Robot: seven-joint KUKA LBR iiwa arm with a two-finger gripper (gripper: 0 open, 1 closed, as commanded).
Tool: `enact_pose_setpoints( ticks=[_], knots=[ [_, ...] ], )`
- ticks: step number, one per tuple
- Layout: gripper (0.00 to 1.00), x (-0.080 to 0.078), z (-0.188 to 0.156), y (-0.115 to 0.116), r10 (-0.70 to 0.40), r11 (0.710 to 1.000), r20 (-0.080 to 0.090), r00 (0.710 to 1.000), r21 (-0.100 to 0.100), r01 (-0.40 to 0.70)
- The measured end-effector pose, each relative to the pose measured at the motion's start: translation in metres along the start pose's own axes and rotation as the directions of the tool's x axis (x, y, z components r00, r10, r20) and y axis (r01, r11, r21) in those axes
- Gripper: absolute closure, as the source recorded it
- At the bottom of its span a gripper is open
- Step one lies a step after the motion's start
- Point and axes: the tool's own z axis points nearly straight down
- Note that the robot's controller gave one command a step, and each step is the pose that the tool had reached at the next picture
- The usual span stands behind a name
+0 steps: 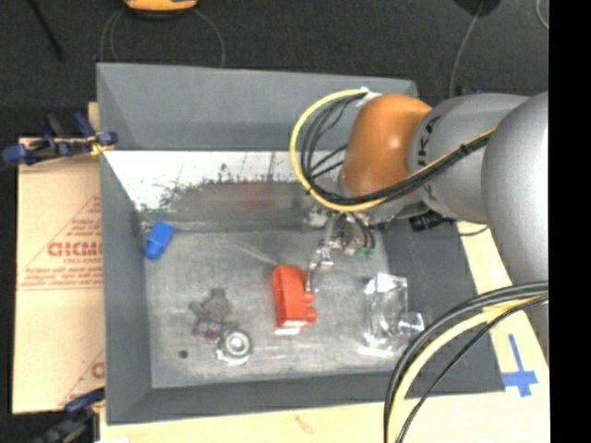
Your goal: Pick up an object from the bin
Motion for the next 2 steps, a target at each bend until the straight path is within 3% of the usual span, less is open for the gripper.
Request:
enact_pose_setpoints(
  ticks=[1, 2],
  knots=[
    [0.00, 0.056, 0.000, 0.016, -0.397, 0.918, -0.007, 0.918, -0.003, 0.397],
    [0.00, 0.119, 0.010, 0.007, -0.538, 0.843, -0.004, 0.843, -0.002, 0.538]
  ],
)
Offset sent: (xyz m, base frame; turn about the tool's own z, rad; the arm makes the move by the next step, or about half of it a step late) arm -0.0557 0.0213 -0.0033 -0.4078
